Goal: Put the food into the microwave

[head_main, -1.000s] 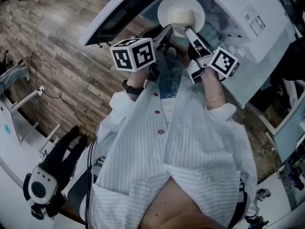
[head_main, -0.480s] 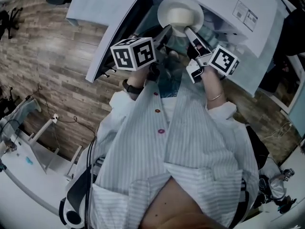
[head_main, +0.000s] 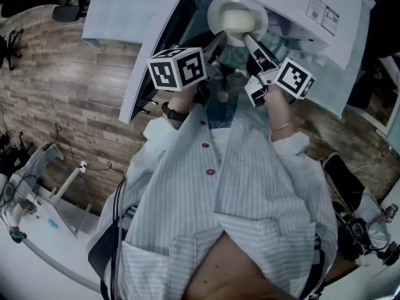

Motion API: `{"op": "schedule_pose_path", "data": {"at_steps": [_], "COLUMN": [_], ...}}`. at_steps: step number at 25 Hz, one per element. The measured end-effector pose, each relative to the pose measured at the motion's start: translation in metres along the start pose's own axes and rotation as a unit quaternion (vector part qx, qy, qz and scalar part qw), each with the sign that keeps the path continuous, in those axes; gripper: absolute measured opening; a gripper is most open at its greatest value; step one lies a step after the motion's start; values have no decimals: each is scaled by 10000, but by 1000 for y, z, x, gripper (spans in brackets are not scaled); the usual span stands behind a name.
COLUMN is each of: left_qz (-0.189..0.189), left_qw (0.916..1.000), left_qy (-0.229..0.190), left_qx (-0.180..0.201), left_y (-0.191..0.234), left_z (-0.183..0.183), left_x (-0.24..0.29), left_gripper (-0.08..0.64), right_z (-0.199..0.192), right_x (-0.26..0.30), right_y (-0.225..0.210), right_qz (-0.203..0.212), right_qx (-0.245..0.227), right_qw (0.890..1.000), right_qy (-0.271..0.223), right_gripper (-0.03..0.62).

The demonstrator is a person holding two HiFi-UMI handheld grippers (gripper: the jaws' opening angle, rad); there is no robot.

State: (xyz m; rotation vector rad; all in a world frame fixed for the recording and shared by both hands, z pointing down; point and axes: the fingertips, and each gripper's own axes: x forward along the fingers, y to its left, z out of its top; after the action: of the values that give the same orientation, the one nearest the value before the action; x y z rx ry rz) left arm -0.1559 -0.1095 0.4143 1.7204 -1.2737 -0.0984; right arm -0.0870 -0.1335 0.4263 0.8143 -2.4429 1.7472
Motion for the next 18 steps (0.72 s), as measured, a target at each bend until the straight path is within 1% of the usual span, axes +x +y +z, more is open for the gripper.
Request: {"op": "schedule_pose_path", "data": {"at_steps": [14, 18], "left_qz": [-96, -118], "left_qw": [9997, 9995], "left_qy": [198, 223], "left_qx": [141, 188], "left_y": [10, 13], "left_z": [-11, -11], "left_x": [20, 36], "left_gripper": [91, 91], "right_z": [-1, 7], "right_x": [1, 4], "right_y": [-25, -38], "right_qz": [-319, -389], "right_qx": [-47, -137], "right_qw": [9991, 9987], "right_qy": [-260, -292], "right_gripper": [75, 81]}}
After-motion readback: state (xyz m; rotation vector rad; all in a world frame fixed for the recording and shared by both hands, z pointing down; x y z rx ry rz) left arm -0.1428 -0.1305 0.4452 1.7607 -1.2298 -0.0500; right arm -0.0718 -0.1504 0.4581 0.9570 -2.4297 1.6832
